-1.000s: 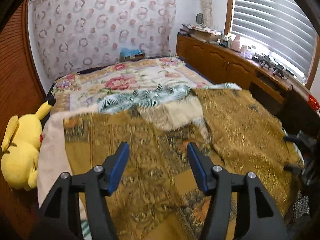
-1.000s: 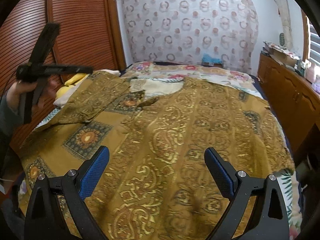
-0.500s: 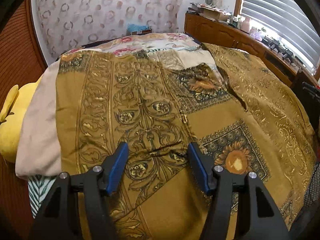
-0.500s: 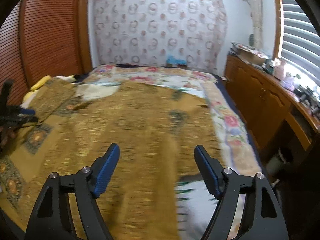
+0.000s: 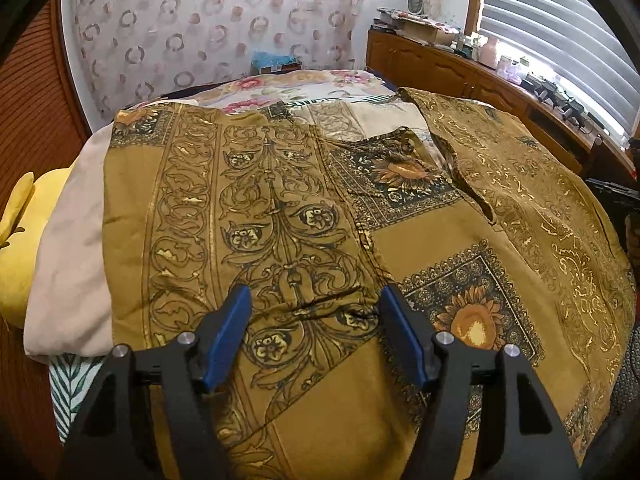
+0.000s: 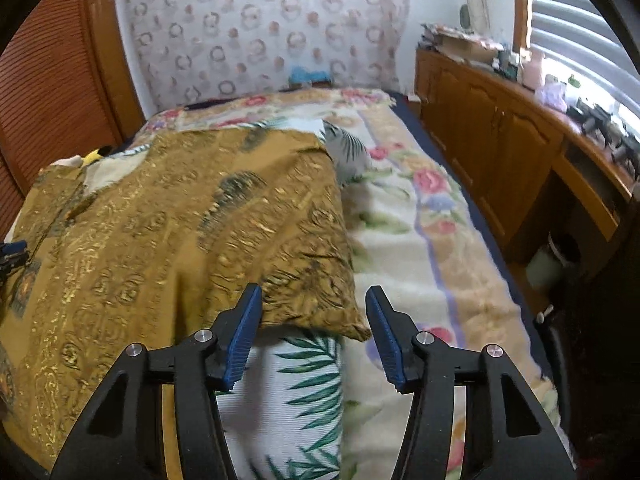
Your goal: Fold small clothes
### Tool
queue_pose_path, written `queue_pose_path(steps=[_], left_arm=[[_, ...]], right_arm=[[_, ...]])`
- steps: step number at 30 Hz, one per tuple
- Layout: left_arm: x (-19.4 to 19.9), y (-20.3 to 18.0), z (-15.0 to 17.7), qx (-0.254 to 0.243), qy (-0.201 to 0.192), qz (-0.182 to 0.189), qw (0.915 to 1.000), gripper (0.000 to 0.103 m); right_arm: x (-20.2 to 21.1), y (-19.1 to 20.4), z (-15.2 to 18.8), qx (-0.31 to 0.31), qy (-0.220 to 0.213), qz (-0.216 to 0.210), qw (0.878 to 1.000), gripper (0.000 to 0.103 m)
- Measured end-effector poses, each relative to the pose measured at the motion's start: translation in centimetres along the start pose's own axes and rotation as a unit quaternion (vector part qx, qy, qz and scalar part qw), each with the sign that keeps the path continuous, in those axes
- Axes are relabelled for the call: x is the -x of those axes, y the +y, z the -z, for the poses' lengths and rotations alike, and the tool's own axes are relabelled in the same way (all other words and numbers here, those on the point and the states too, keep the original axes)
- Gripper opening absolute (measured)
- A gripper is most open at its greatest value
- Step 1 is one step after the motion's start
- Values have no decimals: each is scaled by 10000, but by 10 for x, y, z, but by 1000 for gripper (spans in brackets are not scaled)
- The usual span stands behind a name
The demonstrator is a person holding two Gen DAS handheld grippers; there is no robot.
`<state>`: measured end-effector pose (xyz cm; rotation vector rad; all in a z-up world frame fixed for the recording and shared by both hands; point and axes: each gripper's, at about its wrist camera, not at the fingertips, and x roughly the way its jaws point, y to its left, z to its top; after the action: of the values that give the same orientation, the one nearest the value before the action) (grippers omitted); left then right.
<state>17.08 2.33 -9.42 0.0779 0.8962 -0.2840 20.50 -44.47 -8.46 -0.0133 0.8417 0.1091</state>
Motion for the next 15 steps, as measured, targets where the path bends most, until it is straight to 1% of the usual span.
queue_pose_path(steps=[2,5,8,9,10,11,14,15], left_arm=[[-1,-1,-1,-18,9,18,10000,70],[-1,-2,-1,-35,9,7,10000,70],[-1,-2,-1,-36,8,3,10000,70],[-1,-2,-1,-35,8,3,10000,70],[-1,-2,-1,-36,8,0,10000,71],[-2,-3,-1,-36,7,-5,10000,71],[-2,-3,-1,-38,8,-7,10000,71],[-2,-3,-1,-39,8,-8,10000,71]], right_arm=[[-4,-4,1,-82,93,-85,9999,55],[-8,-12,2,-200,207,-239,9993,55],[-12,-17,2,-344,290,-476,9979,51],[-12,-18,2,-381,296,-583,9971,45],[-11,-19,1,-391,293,-648,9967,36],[-10,-18,0,-368,282,-650,9968,33],[-5,-7,-4,-17,189,-275,9994,19],[-2,-2,-6,129,128,-158,9997,10]])
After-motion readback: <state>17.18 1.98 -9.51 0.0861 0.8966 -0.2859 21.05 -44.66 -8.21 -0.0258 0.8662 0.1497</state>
